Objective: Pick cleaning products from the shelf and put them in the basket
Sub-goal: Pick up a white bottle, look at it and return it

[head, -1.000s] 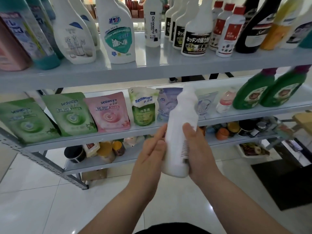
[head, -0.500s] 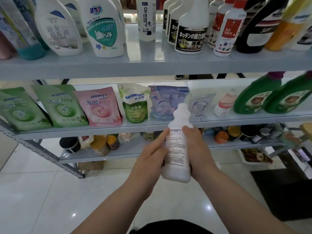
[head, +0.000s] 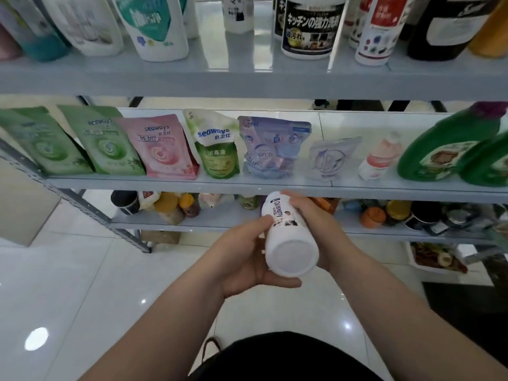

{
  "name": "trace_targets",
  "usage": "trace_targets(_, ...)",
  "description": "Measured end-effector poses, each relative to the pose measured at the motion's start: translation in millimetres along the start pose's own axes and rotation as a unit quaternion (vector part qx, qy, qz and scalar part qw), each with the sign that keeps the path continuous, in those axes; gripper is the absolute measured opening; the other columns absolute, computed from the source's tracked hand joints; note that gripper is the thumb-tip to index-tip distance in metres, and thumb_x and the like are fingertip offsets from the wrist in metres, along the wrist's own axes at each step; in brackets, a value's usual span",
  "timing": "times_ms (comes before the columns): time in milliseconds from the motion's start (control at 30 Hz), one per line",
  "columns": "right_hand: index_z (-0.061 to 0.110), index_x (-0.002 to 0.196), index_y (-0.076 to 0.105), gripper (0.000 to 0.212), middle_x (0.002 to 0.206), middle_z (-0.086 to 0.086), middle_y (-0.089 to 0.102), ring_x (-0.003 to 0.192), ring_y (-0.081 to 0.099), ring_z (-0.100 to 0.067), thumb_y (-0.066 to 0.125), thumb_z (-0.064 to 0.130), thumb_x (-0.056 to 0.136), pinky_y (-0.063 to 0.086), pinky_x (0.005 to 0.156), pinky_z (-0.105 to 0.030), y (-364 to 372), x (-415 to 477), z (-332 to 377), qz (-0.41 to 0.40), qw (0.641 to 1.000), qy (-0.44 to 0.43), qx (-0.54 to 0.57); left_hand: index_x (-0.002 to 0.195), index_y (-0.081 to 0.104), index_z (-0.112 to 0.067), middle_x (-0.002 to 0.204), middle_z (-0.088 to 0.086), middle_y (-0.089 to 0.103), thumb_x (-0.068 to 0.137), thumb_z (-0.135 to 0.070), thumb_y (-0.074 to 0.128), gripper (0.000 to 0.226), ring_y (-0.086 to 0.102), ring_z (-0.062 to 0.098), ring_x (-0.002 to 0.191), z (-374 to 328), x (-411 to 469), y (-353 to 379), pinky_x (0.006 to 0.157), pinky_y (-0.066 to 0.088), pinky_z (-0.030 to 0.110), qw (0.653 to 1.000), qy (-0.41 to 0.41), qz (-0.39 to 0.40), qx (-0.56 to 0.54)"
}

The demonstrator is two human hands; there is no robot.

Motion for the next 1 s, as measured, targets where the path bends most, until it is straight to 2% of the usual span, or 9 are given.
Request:
trace_targets(200,0.047,0.117,0.065,0.040,0.122,-0.006,0.068,0.094,0.072,-0.026,0.049,0.019,0.093,0.062,0.069,-0.043,-2,-3,15,0.010,0.982,-0.160,-0.101,0.133,0.059,-0.014,0.122,0.016,0.066,0.083,-0.039,0.068,0.057,0.064,0.034,0.100,15,9,2,0.057,0.058,0.032,0.998,0.001,0.044,-0.033)
trace_targets(367,0.055,0.133,0.042,0.062,0.110,0.009,0.074,0.091,0.073,-0.013,0.054,0.021,0.082,0.058,0.072,-0.026,6,-8,28,0.115,0.945,-0.248,-0.178,0.135,0.055,-0.019,0.120,0.010,0.071,0.062,-0.040,0.079,0.080,0.067,0.033,0.107,17,20,-16,0.074,0.062,0.040,0.981,0.136,-0.006,0.139)
trace_targets(433,0.053,0.128,0.044,0.050,0.112,0.013,0.072,0.097,0.071,-0.007,0.060,0.041,0.082,0.057,0.073,-0.020,11,-12,39,0.104,0.927,-0.275,-0.233,0.131,0.052,-0.039,0.117,-0.007,0.072,0.055,-0.044,0.085,0.083,0.072,0.015,0.102,8,18,-28,0.085,0.062,0.039,0.937,0.214,-0.090,0.260)
trace_targets(533,0.039,0.115,0.054,0.042,0.106,0.009,0.064,0.092,0.063,0.000,0.056,0.062,0.080,0.052,0.065,-0.012,10,-19,58,0.045,0.875,-0.344,-0.337,0.111,0.040,-0.065,0.107,-0.032,0.061,0.050,-0.053,0.087,0.079,0.065,-0.005,0.090,-5,8,-49,0.064,0.057,0.019,0.830,0.285,-0.219,0.426)
trace_targets(633,0.038,0.093,0.052,0.030,0.082,0.014,0.057,0.074,0.058,-0.001,0.045,0.067,0.086,0.042,0.055,-0.013,19,-24,71,-0.008,0.784,-0.388,-0.483,0.114,0.038,-0.057,0.111,-0.024,0.054,0.052,-0.042,0.093,0.084,0.057,0.002,0.095,-13,6,-72,0.075,0.055,0.029,0.746,0.349,-0.259,0.505)
trace_targets(733,0.031,0.078,0.042,0.034,0.068,0.006,0.051,0.064,0.050,-0.013,0.036,0.057,0.100,0.030,0.052,-0.031,31,-21,70,-0.053,0.690,-0.383,-0.612,0.123,0.042,-0.045,0.114,-0.020,0.050,0.054,-0.040,0.093,0.085,0.050,0.006,0.099,-23,1,-87,0.078,0.050,0.029,0.681,0.380,-0.259,0.571)
trace_targets(867,0.025,0.086,0.044,0.028,0.062,0.008,0.039,0.060,0.043,-0.022,0.029,0.036,0.107,0.023,0.053,-0.036,52,-27,63,-0.082,0.613,-0.402,-0.675,0.127,0.044,-0.052,0.114,-0.025,0.055,0.053,-0.051,0.089,0.087,0.059,0.003,0.098,-34,-9,-109,0.076,0.058,0.032,0.723,0.330,-0.177,0.581)
trace_targets(967,0.006,0.090,0.058,0.028,0.067,-0.007,0.055,0.054,0.054,-0.029,0.036,0.024,0.095,0.037,0.045,-0.033,80,-52,56,-0.040,0.479,-0.554,-0.680,0.122,0.046,-0.065,0.109,-0.029,0.058,0.051,-0.050,0.091,0.085,0.062,-0.005,0.097,-40,-18,-129,0.069,0.063,0.029,0.783,0.286,-0.055,0.550)
trace_targets(1000,0.002,0.089,0.061,0.030,0.070,-0.013,0.060,0.053,0.055,-0.029,0.038,0.021,0.094,0.042,0.042,-0.035,86,-57,51,-0.018,0.465,-0.576,-0.672,0.123,0.046,-0.068,0.111,-0.029,0.060,0.052,-0.047,0.091,0.086,0.063,-0.005,0.099,-42,-21,-136,0.074,0.062,0.028,0.792,0.271,-0.024,0.547)
Point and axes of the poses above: each hand's wrist, its own x-axis towards the middle knuckle, its own y-axis out of the palm, z = x × y, the point moved 3 cm from there along x, towards the middle knuckle
